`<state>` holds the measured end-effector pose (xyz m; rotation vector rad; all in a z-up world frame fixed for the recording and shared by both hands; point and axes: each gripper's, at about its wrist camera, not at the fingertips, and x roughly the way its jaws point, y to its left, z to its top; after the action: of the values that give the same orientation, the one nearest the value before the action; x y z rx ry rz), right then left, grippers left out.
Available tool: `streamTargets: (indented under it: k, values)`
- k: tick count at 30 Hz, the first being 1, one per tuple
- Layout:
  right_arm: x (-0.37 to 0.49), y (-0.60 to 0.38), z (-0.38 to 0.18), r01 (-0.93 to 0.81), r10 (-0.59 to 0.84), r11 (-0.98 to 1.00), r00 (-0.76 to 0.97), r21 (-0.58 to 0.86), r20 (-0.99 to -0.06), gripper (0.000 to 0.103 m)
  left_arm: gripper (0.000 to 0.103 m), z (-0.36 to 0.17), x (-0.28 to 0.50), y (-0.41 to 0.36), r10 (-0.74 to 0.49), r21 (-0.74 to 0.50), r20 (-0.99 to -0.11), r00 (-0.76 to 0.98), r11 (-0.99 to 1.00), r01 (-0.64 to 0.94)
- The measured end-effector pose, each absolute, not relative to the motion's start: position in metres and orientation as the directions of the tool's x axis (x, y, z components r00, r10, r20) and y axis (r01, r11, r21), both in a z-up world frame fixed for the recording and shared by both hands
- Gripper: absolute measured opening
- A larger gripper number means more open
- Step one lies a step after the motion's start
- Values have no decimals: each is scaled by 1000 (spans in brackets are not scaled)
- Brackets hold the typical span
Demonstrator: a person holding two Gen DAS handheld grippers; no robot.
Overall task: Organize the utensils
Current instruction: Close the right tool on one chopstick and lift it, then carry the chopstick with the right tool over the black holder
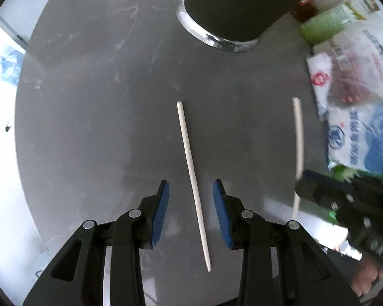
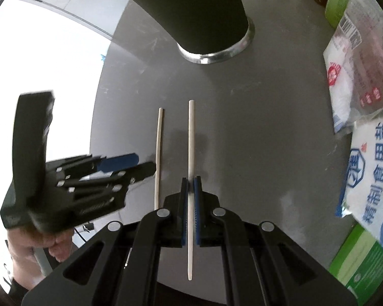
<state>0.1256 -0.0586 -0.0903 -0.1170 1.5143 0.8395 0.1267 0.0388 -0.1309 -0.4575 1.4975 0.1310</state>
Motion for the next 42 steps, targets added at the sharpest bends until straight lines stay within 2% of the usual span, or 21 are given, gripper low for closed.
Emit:
streamTargets:
  k: [9,11,14,17,34,42]
  values:
    - [135,-80,-81,-557,473,680,-163,477,-866,5,33,-142,138,32,-130,-125,-991,16,903,-411]
    - [131,-89,-74,-566,479,670,-164,480,-863,5,27,-143,140,30,-122,-116,-992,13,903,-414]
    - [131,-86,-74,-577,486,658,-166,484,-858,5,11,-143,140,26,-64,-63,-998,10,907,-416]
    - [131,-88,-71,-575,499,650,-168,496,-850,5,6,-144,136,20,-27,-34,-999,24,920,-390]
    - [130,-72,-85,-596,493,639,-167,486,-854,5,4,-142,87,13,-63,-107,-989,132,925,-365]
    - [137,-64,-77,-590,538,627,-143,508,-830,5,4,-103,68,11,-124,-227,-948,292,910,-348]
